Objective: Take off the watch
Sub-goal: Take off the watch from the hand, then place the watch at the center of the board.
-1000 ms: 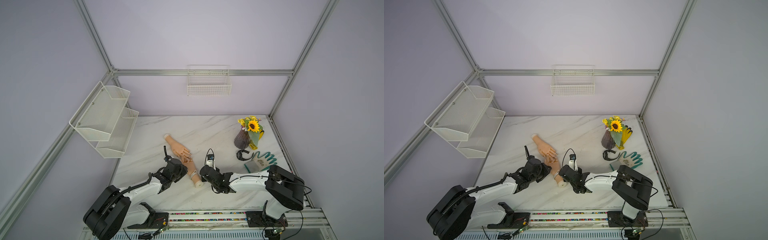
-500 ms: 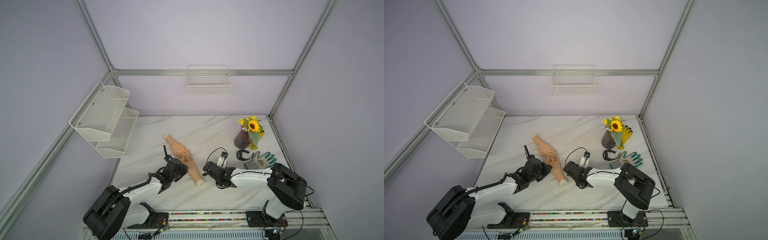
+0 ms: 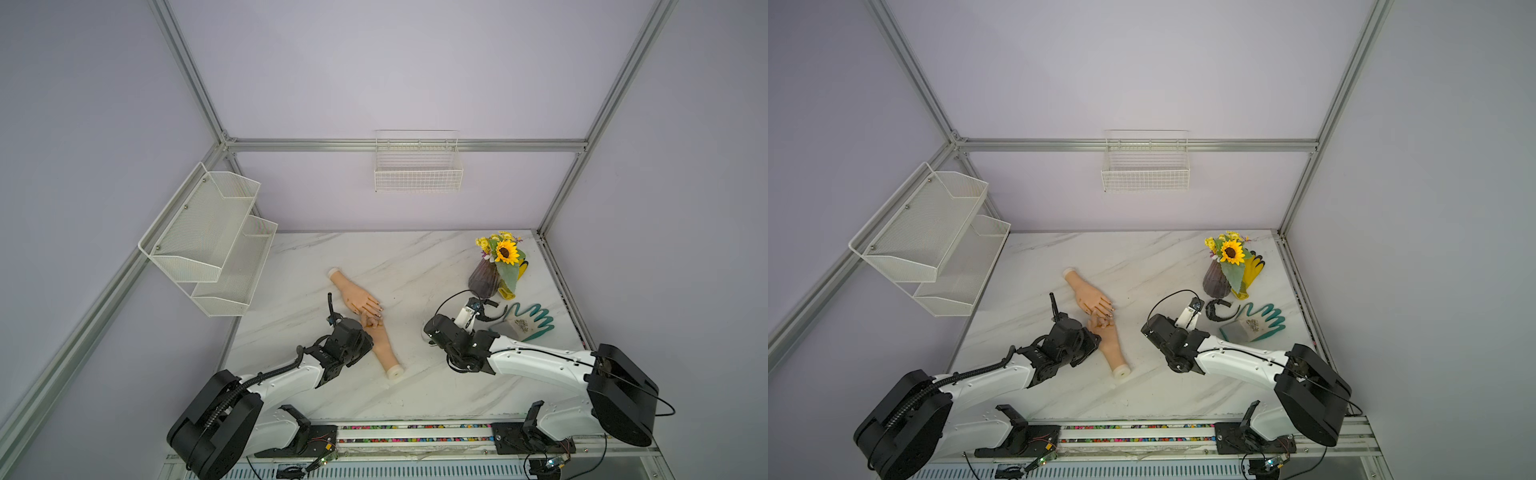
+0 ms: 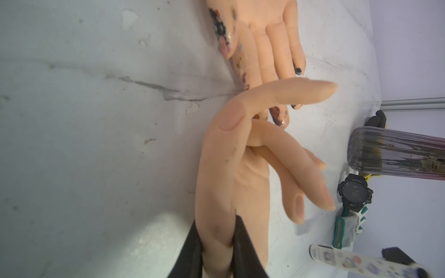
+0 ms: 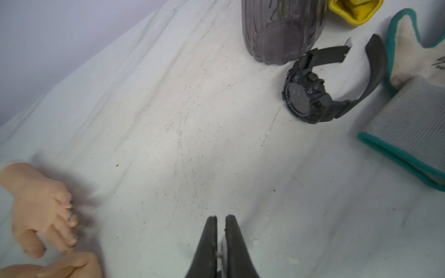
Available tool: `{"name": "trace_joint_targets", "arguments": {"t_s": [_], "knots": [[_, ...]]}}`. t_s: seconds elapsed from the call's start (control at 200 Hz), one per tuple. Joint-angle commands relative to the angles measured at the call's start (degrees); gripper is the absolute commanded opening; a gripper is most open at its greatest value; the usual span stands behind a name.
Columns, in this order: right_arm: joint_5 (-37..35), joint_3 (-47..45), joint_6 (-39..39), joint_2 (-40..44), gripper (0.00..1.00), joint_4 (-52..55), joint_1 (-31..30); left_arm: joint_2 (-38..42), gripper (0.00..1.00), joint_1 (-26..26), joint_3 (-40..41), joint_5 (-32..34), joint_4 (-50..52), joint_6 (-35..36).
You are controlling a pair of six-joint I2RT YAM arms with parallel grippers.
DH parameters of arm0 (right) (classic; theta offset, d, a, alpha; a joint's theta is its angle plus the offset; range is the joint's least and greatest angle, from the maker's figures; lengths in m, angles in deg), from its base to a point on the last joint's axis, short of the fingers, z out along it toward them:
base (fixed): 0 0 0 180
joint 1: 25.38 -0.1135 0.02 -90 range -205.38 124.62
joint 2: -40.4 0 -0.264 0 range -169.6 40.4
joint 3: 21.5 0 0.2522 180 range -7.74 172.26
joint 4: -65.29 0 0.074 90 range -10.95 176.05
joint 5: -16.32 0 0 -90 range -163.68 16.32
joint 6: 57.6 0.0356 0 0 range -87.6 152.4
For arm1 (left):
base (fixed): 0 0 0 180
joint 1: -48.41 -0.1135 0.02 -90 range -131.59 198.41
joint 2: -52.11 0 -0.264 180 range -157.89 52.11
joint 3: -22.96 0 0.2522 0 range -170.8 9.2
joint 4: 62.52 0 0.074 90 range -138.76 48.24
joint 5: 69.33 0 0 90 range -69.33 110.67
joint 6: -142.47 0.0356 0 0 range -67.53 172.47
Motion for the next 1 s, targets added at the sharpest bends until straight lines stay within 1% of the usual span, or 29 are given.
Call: {"name": "trace_joint_targets", "arguments": {"t_s": [0.0,0.065,0.13,0.155,0.215,0.32,0.455,0.57,0.625,0.715,0.83,0.895,0.995], "knots": [[6.9,1.2,3.6,4.4,0.00,-0.6,0.5,-2.9,0.26,-0.4,0.7,0.3,0.0,3.6],[11.3,0.2,6.8,6.5,0.00,-1.9,1.4,-3.0,0.44,-0.4,1.1,0.0,-1.4,3.4],[15.9,-1.3,7.2,7.5,0.00,-4.8,3.3,-2.6,0.63,-0.4,1.9,-0.3,-3.4,2.9],[17.6,-1.8,7.5,9.4,0.00,-5.8,4.4,-2.3,0.69,-0.4,2.2,-0.3,-4.0,2.7],[21.8,-3.7,7.8,11.5,0.00,-8.4,7.2,-1.5,0.82,-0.4,2.9,-0.3,-5.1,2.7],[28.7,-8.1,8.0,16.2,0.00,-13.9,13.2,0.7,0.99,-0.3,3.7,0.3,-5.9,4.3],[34.8,-13.9,10.0,20.9,0.00,-19.5,20.7,4.8,1.00,-0.3,5.0,0.8,-8.2,7.5],[39.6,-17.0,13.5,21.1,0.00,-23.4,25.8,9.4,1.00,-0.1,7.4,1.6,-11.2,8.7],[41.0,-17.1,15.1,19.5,0.00,-23.8,27.7,11.5,1.00,-0.1,8.3,2.4,-12.2,9.4],[43.2,-16.1,16.2,15.7,0.00,-24.4,30.8,15.0,1.00,-0.1,9.3,3.6,-12.7,12.5],[48.9,-17.2,17.7,9.7,0.00,-30.2,35.1,19.5,1.00,-0.1,10.0,5.0,-11.9,15.6],[51.9,-17.8,18.6,5.3,0.00,-34.4,36.2,22.0,1.00,-0.1,10.4,5.7,-11.4,16.2],[53.5,-17.1,19.1,0.1,0.00,-35.8,36.9,25.1,1.00,0.0,11.9,6.7,-11.7,16.3]]}}
